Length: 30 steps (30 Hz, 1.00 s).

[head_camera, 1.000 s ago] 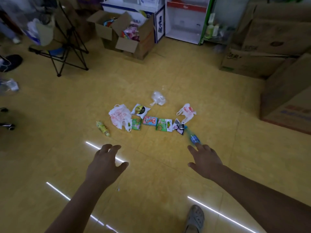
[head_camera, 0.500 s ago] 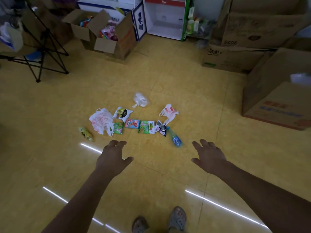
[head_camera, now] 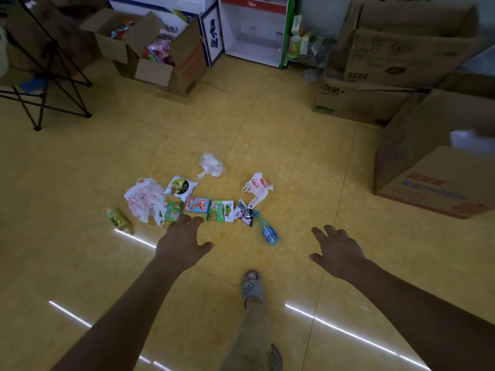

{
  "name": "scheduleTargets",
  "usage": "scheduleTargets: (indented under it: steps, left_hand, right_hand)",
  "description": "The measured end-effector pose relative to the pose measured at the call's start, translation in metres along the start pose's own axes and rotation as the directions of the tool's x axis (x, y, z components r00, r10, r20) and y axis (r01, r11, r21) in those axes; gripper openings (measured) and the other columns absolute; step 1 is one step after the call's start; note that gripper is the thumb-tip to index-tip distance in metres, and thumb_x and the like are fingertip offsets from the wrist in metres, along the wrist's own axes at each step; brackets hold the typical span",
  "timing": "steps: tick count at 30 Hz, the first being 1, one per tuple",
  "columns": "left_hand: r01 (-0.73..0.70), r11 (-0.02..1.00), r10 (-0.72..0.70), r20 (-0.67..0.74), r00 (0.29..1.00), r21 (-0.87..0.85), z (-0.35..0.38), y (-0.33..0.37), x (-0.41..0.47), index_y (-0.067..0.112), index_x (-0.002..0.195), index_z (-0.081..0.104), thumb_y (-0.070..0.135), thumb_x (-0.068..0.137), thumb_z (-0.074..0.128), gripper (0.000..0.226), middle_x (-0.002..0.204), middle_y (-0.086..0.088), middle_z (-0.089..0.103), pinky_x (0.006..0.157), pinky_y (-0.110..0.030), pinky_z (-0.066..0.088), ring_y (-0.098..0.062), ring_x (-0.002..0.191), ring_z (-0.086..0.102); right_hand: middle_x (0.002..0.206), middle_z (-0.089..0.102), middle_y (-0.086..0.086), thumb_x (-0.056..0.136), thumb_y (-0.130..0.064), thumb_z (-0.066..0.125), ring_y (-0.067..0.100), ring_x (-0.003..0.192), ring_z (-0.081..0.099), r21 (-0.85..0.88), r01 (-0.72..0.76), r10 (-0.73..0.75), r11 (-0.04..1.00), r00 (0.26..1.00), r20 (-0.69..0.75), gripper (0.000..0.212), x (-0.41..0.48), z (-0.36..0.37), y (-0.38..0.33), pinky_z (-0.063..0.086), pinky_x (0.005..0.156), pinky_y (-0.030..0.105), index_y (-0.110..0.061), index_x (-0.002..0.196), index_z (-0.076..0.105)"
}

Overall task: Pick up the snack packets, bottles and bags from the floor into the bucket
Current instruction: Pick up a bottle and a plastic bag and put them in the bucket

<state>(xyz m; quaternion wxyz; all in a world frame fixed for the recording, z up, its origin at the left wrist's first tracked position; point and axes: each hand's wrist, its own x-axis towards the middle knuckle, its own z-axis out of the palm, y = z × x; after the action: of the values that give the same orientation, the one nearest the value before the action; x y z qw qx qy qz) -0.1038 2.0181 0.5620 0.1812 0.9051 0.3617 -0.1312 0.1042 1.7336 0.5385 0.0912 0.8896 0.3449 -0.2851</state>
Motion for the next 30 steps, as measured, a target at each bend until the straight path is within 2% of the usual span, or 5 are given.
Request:
scheduleTargets:
  steps: [5, 11, 22, 30]
  left_hand:
    - [0.006, 0.999, -0.005, 0.008, 1.0, -0.047, 0.008, -0.006, 0.046, 0.023, 0.139, 0.047, 0.052, 0.075, 0.074, 0.075, 0.139, -0.006, 0.046, 0.093, -0.046, 0.05, -0.029, 0.121, 0.049]
    - [0.022, 0.999, -0.02, 0.061, 0.998, -0.045, 0.019, -0.012, 0.103, 0.023, 0.14, 0.046, 0.052, 0.074, 0.074, 0.078, 0.14, -0.007, 0.045, 0.095, -0.047, 0.049, -0.03, 0.124, 0.048]
    - [0.048, 0.998, -0.043, 0.145, 0.989, -0.03, 0.034, -0.023, 0.213, 0.024, 0.138, 0.045, 0.054, 0.074, 0.073, 0.075, 0.136, -0.008, 0.047, 0.089, -0.05, 0.051, -0.032, 0.121, 0.048]
    - [0.161, 0.981, -0.14, 0.18, 0.974, -0.108, 0.063, -0.025, 0.254, 0.024, 0.139, 0.045, 0.053, 0.075, 0.073, 0.075, 0.136, -0.01, 0.046, 0.091, -0.05, 0.05, -0.033, 0.123, 0.047]
  right_hand:
    - [0.149, 0.031, 0.007, 0.092, -0.054, 0.05, 0.03, 0.129, 0.039, -0.015, 0.001, -0.001, 1.0, 1.0, 0.021, 0.072, 0.044, -0.006, -0.002, 0.045, 0.098, 0.041, -0.025, 0.15, 0.019]
    - [0.148, 0.031, 0.007, 0.092, -0.055, 0.05, 0.031, 0.128, 0.04, -0.026, 0.027, -0.025, 0.999, 0.997, 0.071, 0.073, 0.103, -0.013, -0.011, 0.045, 0.097, 0.041, -0.025, 0.151, 0.018]
    - [0.149, 0.031, 0.008, 0.092, -0.056, 0.05, 0.033, 0.128, 0.04, -0.102, 0.013, 0.003, 0.995, 0.989, 0.148, 0.075, 0.221, -0.044, -0.015, 0.046, 0.093, 0.043, -0.024, 0.151, 0.017]
    - [0.148, 0.031, 0.012, 0.091, -0.056, 0.052, 0.036, 0.127, 0.04, -0.151, 0.068, -0.036, 0.986, 0.979, 0.202, 0.075, 0.302, -0.043, -0.011, 0.046, 0.095, 0.046, -0.024, 0.151, 0.019]
